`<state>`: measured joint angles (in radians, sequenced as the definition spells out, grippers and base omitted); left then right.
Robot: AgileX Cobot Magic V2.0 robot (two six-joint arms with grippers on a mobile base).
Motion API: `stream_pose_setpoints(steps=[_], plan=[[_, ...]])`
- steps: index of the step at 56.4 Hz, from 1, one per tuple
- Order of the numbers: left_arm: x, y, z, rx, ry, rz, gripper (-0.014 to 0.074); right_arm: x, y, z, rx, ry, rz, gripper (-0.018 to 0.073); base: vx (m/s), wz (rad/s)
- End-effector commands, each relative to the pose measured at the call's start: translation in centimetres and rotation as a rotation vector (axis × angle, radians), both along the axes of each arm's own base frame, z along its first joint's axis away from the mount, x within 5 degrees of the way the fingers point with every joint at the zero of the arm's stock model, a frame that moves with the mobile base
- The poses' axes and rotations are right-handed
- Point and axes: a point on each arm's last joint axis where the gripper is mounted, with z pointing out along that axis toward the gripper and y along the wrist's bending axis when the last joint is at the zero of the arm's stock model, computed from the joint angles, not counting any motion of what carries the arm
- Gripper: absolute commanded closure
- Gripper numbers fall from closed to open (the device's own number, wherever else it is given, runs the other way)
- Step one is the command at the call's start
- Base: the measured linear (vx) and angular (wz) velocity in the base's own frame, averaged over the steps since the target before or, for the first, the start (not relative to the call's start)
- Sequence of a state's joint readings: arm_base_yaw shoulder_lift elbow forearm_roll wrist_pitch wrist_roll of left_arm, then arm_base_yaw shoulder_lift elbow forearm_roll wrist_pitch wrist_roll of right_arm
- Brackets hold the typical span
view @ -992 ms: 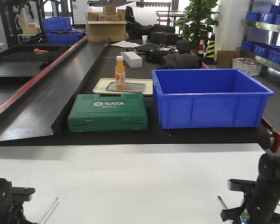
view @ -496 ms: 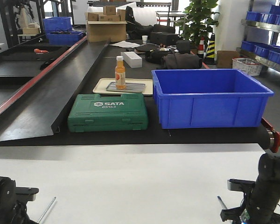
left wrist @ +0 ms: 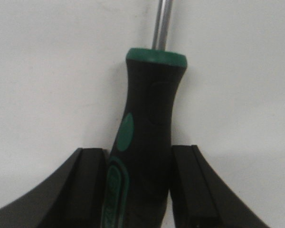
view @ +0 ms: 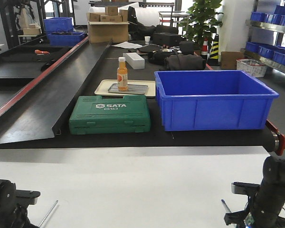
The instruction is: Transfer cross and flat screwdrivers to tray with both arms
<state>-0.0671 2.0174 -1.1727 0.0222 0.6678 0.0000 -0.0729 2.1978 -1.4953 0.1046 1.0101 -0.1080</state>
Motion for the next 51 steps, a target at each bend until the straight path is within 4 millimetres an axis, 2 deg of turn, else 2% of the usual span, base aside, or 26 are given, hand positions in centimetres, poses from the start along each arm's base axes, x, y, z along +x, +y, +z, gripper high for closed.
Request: stream_pose_setpoints(steps=[1,6,11,27,41,51], plan=[[0.1,-0.2,2.2,0.008,-0.072,-0.018,0.0601,0.4,0.2,2.7,0.019,-0.086,0.001,0.0568,0.00,0.00],[0.1,-0.2,4.5,0.001,-0.160,-0.019,0.0601,0.5,0.4,3.7,0.034,-0.125,-0.008,0.0568,0.00,0.00],[0.0,-0.2,7.2,-0.007,-0.257,-0.018,0.0601,0.7,0.6,5.5,0.050,-0.203,-0.027,0.0568,0.00,0.00],[-1.8,-0.1,15.5,-0.042,-0.543,-0.003,0.0601,0.2,1.0,13.8,0.095,-0.513,-0.069,0.0568,0.00,0.00],[-4.6,0.1,21.6,-0.059,-0.753,-0.003,0.0601,-2.2,1.5,21.3,0.115,-0.756,-0.023,0.0568,0.00,0.00],[-7.4,0.3,25.7,-0.084,-0.923,0.012,0.0601,-5.2,2.1,26.9,0.130,-0.958,0.015,0.0568,0.00,0.00]])
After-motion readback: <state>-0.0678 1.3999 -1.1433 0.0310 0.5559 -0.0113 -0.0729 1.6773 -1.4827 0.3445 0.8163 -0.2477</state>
